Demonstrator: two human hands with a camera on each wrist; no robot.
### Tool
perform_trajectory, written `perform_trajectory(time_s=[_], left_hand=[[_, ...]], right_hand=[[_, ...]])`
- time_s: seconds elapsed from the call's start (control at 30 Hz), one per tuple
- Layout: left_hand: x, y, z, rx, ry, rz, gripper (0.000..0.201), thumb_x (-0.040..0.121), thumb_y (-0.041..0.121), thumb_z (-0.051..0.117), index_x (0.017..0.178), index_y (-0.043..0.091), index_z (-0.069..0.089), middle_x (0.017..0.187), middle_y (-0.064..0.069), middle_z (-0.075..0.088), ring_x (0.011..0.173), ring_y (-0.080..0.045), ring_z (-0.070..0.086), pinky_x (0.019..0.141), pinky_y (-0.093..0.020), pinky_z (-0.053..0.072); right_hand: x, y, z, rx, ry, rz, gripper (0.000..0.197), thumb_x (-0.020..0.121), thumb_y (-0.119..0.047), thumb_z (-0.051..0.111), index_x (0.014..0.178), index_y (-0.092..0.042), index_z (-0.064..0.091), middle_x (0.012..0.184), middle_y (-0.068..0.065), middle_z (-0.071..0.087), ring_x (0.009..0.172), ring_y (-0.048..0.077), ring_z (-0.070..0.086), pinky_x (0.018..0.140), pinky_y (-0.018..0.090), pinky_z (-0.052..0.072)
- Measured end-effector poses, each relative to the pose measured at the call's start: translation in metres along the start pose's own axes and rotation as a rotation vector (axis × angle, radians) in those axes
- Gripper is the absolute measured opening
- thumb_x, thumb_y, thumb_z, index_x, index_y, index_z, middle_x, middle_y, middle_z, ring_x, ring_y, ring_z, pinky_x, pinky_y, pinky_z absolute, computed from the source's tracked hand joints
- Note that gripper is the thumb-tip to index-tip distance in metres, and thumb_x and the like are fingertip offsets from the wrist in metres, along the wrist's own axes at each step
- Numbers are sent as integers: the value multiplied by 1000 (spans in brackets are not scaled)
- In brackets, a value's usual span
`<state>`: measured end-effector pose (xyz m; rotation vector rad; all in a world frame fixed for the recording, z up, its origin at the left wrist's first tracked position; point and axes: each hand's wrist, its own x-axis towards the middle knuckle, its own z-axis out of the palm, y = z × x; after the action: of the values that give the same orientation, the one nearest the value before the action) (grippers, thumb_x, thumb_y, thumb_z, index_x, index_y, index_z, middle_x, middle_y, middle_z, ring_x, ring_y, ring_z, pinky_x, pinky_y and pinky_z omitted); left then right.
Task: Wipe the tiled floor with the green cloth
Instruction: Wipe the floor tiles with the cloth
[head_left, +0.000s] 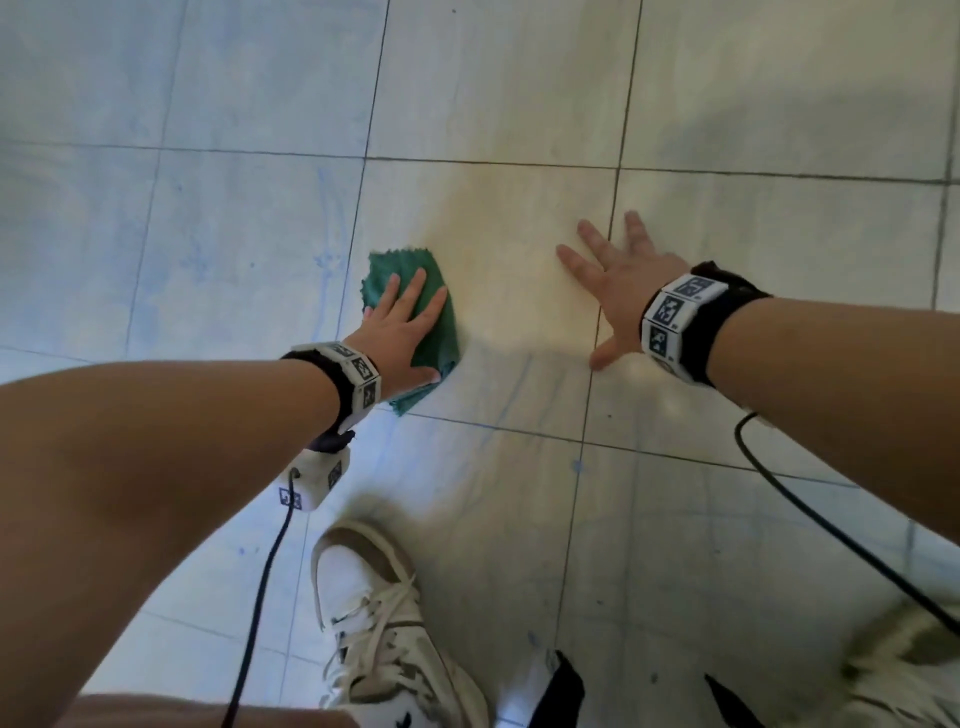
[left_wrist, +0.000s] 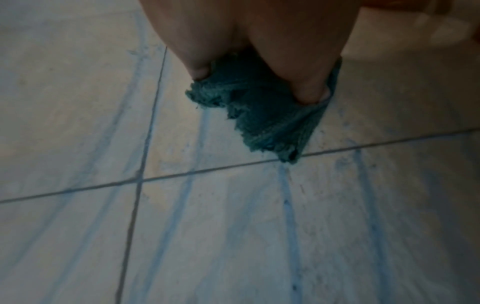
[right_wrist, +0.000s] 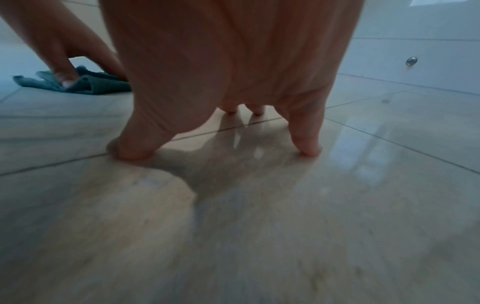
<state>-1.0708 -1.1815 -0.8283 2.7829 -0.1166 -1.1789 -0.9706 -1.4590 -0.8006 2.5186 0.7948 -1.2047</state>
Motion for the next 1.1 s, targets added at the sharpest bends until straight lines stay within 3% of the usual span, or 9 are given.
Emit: perform_trajectory(time_s=[0.17,0.37,0.47,0.67,0.87,0.97,1.1], left_hand=[[-5,17,-2,65,-28,-17,108,88,50,66,155,27,-16,160,-2,-30,147,-34,-25,118,-63,9],[9,155,16,181,-57,187,107,87,56,63,155,29,-16,159,-5,-32,146,-35,-27,118,-58,-3],[20,185,17,212,-45,211,106,87,56,63,156,29,-13,160,-4,-31,146,-34,-27,120,-58,-2],[15,127,9,216,-43,239,106,88,57,61,155,30,-17,160,-1,-31,147,-30,-26,120,-53,-1],[-14,8,3,136,-63,29,109,87,54,65,154,31,-18,160,1,-30,148,-30,-23,121,-57,9],[-16,6,2,132,-62,24,108,88,52,65,154,29,-18,160,0,-30,148,-31,-24,120,-57,7],[-3,38,-2,137,-24,35,108,88,55,62,154,27,-18,160,-3,-30,147,-33,-24,120,-58,6]], right_hand=[[-11,13,24,19,25,32,139,63,-70,78,154,-36,-22,160,-7,-31,148,42,-20,103,64,41],[-13,29,30,44,45,45,138,63,-68,80,154,-38,-20,162,-4,-28,149,42,-19,106,64,40],[-11,28,29,38,26,54,139,61,-66,82,155,-38,-17,163,-3,-27,148,43,-18,108,65,37],[-5,18,25,28,4,84,143,60,-67,82,153,-38,-23,161,-3,-30,147,46,-20,105,69,36],[-4,10,19,22,2,72,145,60,-67,82,152,-36,-25,161,-2,-31,145,51,-20,105,70,36],[-4,11,19,36,-5,66,145,60,-66,83,153,-37,-25,160,-3,-32,145,50,-21,106,70,34],[-7,16,23,68,18,36,143,60,-67,82,153,-38,-23,161,-4,-31,146,48,-21,109,70,30]])
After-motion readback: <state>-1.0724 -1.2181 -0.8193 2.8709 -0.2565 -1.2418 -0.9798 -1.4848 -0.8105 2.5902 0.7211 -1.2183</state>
